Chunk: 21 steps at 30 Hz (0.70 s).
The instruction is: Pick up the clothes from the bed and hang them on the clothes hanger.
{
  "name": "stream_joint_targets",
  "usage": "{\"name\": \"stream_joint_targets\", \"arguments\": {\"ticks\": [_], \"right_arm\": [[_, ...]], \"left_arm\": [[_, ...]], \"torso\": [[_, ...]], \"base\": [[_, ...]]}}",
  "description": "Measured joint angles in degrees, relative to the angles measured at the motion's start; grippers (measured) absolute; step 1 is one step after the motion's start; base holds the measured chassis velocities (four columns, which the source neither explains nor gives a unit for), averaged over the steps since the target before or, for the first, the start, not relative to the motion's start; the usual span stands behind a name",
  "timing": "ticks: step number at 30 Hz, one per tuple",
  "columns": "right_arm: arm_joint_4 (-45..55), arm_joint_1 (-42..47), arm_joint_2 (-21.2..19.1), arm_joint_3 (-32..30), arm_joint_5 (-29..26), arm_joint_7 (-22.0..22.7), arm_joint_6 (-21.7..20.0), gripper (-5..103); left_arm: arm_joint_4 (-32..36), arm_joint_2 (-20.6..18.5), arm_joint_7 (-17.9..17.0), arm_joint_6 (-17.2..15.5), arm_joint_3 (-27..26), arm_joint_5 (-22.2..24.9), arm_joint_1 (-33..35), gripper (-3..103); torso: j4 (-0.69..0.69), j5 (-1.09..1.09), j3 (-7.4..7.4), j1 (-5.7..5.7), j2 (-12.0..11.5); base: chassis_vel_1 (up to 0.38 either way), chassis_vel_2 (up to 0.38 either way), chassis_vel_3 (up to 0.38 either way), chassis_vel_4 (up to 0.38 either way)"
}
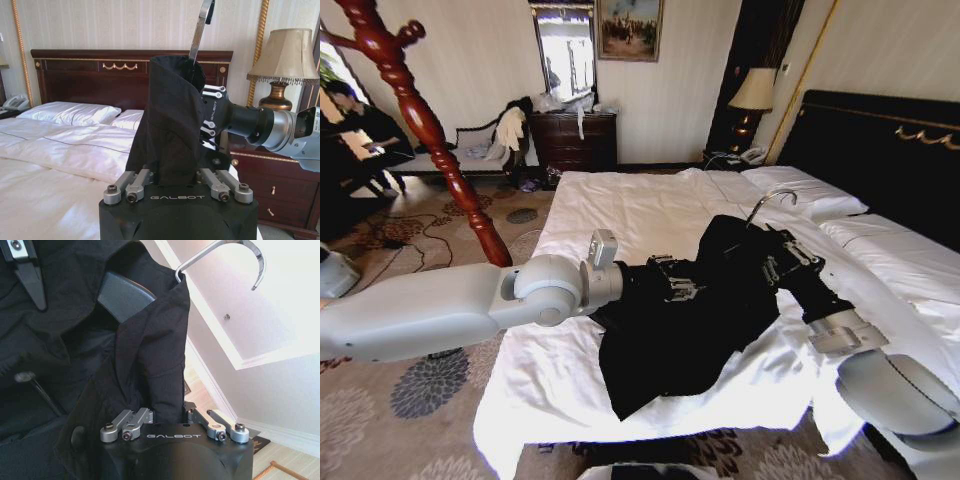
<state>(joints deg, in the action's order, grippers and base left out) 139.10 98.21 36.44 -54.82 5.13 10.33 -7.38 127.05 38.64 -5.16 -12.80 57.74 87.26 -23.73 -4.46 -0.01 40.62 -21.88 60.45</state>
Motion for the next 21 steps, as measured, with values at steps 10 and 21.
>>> {"name": "stream_joint_targets", "arguments": {"ticks": [10,21], "right_arm": [[-0.88,0.02,0.84,1.13,1.85,0.01,1.19,23],[-1.39,-0.11,1.27,1.61,2.01,-0.31,1.79,20]], "left_arm": [[-1.31,0.76,0.21,0.15,0.06,-1.64,1.11,23],[-1.86,0.44,1.18,1.15,-0.33,-5.05,1.87,23]], "torso": [[-0.01,0.00,0.00,0.00,0.00],[-0.01,0.00,0.00,0.00,0.01]], "base": [[0.000,0.000,0.000,0.000],[0.000,0.000,0.000,0.000]]}}
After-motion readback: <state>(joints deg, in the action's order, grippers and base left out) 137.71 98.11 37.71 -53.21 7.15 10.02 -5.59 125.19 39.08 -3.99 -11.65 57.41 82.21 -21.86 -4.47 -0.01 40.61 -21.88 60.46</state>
